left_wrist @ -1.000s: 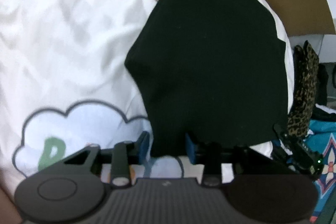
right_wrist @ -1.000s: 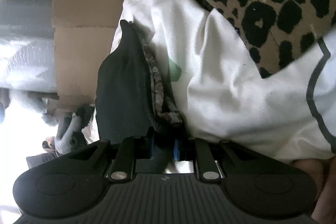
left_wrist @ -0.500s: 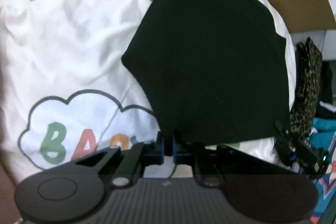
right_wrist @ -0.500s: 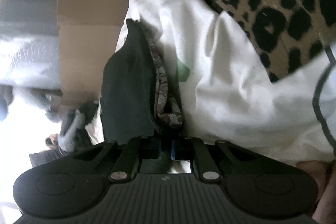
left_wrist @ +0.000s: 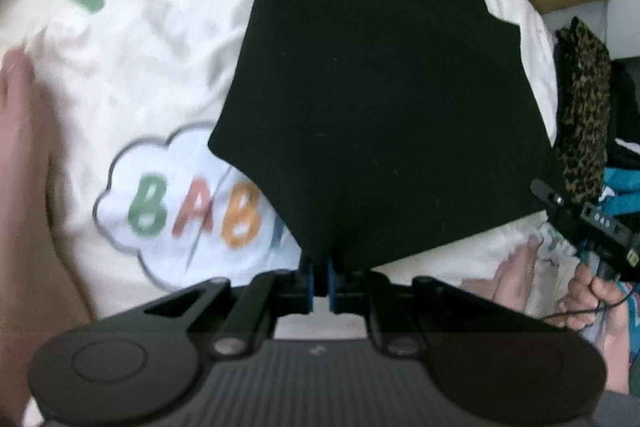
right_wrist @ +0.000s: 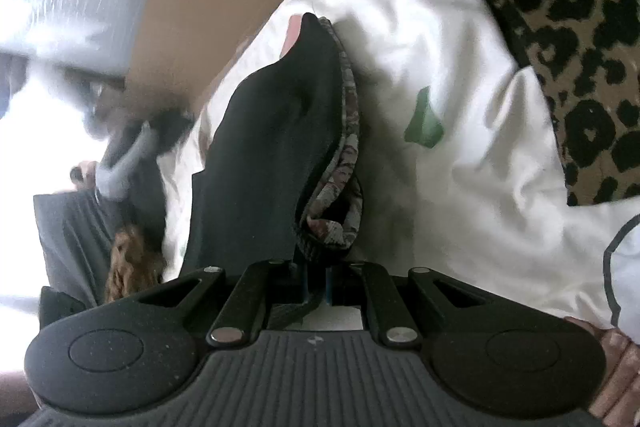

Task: Fold clothes

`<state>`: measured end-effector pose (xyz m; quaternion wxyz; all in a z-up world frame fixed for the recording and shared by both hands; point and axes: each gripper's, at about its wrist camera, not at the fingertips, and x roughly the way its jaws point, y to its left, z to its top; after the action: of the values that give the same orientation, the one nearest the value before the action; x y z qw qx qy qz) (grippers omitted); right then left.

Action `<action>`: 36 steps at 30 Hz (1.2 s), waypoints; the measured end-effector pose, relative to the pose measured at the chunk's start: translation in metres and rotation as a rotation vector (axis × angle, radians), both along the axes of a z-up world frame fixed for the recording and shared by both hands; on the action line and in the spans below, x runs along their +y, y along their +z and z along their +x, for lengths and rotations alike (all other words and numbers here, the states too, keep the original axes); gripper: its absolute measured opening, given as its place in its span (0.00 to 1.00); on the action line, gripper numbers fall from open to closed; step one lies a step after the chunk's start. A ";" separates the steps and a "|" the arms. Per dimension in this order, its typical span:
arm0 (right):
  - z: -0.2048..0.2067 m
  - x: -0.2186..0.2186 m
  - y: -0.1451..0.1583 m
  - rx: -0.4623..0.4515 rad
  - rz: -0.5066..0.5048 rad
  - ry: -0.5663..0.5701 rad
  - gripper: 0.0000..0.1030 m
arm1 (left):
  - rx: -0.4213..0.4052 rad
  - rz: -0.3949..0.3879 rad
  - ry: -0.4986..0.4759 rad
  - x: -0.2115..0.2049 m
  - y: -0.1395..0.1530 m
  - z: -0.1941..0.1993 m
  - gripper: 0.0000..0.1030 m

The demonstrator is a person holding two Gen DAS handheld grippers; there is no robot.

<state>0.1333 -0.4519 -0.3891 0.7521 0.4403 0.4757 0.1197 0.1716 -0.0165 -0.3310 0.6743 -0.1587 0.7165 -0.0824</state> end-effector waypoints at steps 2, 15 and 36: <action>-0.002 0.005 0.002 0.004 -0.012 0.028 0.06 | 0.017 0.013 0.009 -0.002 0.002 -0.011 0.06; -0.002 0.008 0.016 0.003 -0.016 0.046 0.05 | 0.104 -0.022 0.125 -0.021 -0.001 -0.053 0.06; 0.038 -0.031 0.027 -0.064 -0.094 -0.055 0.05 | 0.068 -0.113 0.226 -0.121 -0.031 -0.053 0.06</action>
<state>0.1713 -0.4826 -0.3623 0.7895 0.4134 0.4444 0.0908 0.1183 -0.1378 -0.3620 0.6445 -0.2789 0.7108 -0.0406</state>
